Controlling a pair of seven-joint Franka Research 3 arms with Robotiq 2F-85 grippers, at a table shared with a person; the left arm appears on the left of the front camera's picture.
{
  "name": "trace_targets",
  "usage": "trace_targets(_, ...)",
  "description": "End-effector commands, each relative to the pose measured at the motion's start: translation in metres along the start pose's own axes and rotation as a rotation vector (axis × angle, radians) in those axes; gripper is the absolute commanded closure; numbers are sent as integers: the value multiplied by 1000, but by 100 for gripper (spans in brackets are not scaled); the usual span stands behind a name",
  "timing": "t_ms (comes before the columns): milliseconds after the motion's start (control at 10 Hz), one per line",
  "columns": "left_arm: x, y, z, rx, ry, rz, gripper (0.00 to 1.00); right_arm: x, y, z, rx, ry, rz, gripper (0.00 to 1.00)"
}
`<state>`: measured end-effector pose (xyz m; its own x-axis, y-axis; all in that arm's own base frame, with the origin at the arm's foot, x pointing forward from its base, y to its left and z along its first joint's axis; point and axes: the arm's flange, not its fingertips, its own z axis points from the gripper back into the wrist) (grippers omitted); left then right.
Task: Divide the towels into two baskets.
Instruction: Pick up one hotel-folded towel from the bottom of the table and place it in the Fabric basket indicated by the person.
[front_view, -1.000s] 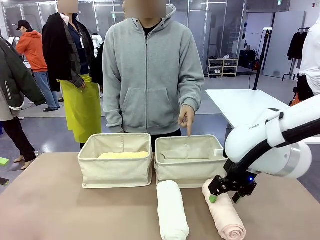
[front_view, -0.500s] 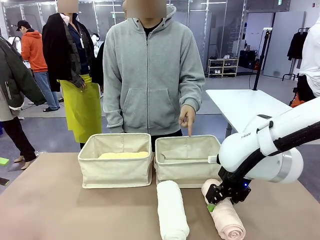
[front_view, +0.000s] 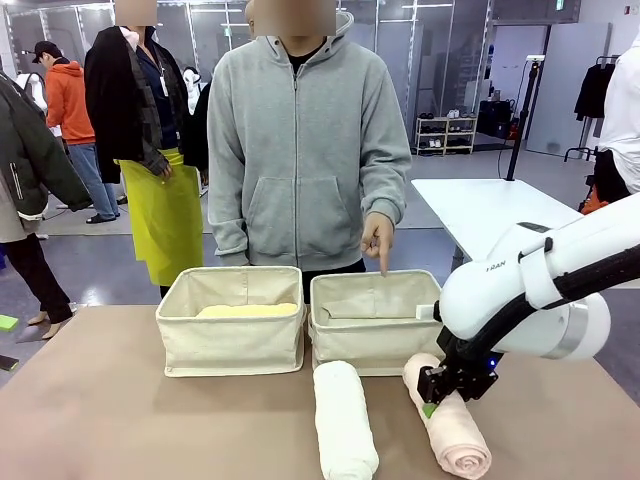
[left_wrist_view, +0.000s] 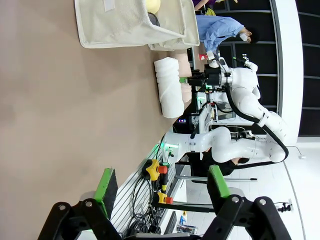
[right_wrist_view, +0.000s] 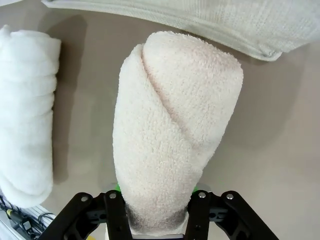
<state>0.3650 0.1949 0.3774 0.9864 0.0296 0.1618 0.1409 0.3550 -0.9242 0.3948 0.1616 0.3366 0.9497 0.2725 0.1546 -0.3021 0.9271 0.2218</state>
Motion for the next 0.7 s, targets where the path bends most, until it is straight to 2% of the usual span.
trace_targets(0,-2,-3,0,-15,-16,-8,8,-1,15,47,-1,8,102,76)
trace_targets(100,-2,-3,0,-15,-16,-8,8,2,25,77,-27,-40,205,76)
trace_targets(200,-2,-3,0,-15,-16,-8,8,3,34,103,-103,-77,335,76)
trace_targets(300,-2,-3,0,-15,-16,-8,8,6,43,126,-105,-55,494,76)
trace_targets(400,-2,-3,0,-15,-16,-8,8,12,48,140,-194,13,676,76)
trace_targets(600,-2,-3,0,-15,-16,-8,8,15,63,147,-191,103,1009,76)
